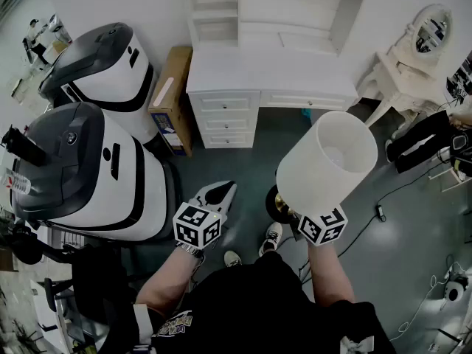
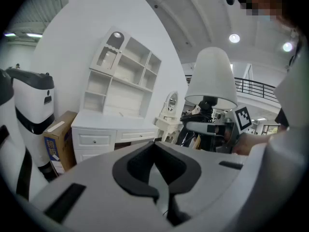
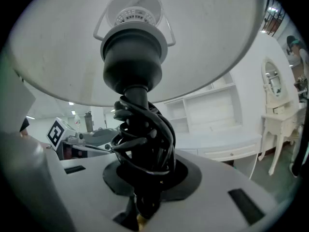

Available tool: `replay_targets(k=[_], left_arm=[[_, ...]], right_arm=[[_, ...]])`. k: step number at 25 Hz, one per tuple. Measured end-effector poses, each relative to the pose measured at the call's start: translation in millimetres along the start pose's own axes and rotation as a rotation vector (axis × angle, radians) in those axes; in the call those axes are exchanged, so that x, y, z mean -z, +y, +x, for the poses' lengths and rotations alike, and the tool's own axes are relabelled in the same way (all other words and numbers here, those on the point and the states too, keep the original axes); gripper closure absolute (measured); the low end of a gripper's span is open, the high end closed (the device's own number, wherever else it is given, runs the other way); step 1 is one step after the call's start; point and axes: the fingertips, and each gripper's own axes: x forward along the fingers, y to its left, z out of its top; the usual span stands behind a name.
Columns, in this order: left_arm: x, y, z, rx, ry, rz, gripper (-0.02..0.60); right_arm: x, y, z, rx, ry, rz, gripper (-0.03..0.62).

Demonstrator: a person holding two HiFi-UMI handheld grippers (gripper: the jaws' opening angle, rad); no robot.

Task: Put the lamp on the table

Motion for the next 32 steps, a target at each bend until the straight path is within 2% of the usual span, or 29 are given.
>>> replay_targets(k=[12,32], left_arm=[[3,2,-2,-0.002,0.007,0.013,0.575],[1,-10,17,0.007,0.011,0.02,0.575]], right_arm=[[4,-4,-1,0.013,-0.023,0.049,0.505],[-3,-26,-14,0.041,-0.027,0.03,0.505]])
